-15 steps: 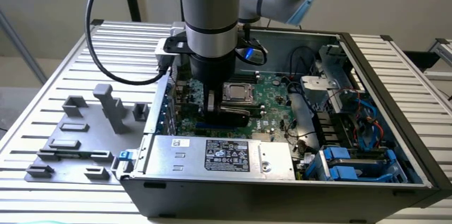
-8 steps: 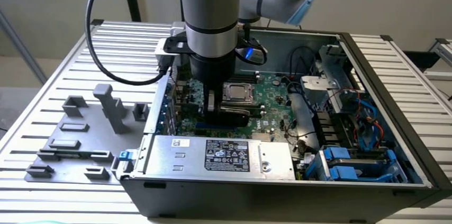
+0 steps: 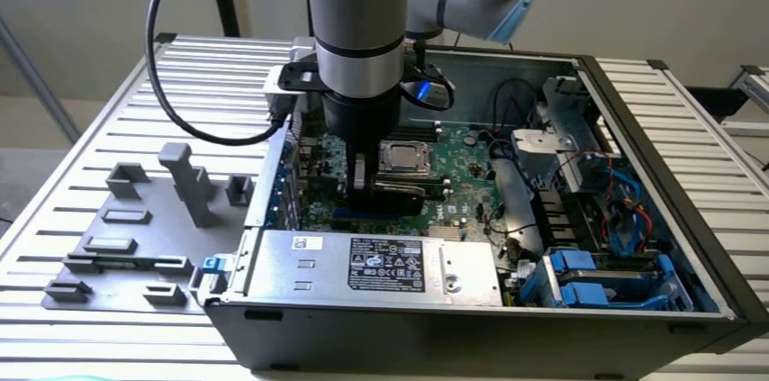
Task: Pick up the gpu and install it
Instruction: 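Insert the gpu into the slot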
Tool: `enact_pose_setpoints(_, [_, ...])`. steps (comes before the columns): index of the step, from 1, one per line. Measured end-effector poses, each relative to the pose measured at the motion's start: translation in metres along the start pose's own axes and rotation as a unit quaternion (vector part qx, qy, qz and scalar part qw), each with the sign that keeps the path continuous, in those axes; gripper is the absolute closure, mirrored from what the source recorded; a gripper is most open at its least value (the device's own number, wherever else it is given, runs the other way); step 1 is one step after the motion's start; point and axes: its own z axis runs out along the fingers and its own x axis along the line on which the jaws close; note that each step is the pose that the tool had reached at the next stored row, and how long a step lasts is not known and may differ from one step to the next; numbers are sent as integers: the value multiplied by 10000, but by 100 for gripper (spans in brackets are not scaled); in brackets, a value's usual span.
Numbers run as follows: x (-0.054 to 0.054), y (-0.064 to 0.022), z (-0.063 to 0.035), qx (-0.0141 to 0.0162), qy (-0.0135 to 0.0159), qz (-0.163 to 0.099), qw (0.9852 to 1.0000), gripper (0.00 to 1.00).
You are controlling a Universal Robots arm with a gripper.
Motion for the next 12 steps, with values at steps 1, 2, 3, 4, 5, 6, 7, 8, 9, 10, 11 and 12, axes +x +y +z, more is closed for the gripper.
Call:
enact_pose_setpoints(1, [-1,0,2,1,-1,-6,10000,74])
enact_pose_setpoints(2, [-1,0,4,3,-1,-12,10000,74])
enact_pose_setpoints(3, [-1,0,5,4,-2,-18,10000,74])
enact_pose_setpoints(4, [-1,1,7,4,-2,-25,10000,74])
enact_pose_setpoints(5, [-1,1,9,5,-2,-32,10000,74])
enact_pose_setpoints(6, [-1,1,12,5,-3,-38,10000,74])
enact_pose_setpoints(7, [-1,1,14,6,-3,-45,10000,74])
enact_pose_setpoints(8, [-1,1,17,8,-4,-51,10000,74])
enact_pose_setpoints(9, [-1,1,20,10,-4,-60,10000,74])
enact_pose_setpoints(10, [-1,1,22,11,-5,-67,10000,74])
enact_pose_setpoints(11, [-1,2,25,14,-6,-81,10000,74])
enact_pose_setpoints(12, [-1,2,26,16,-6,-97,10000,74])
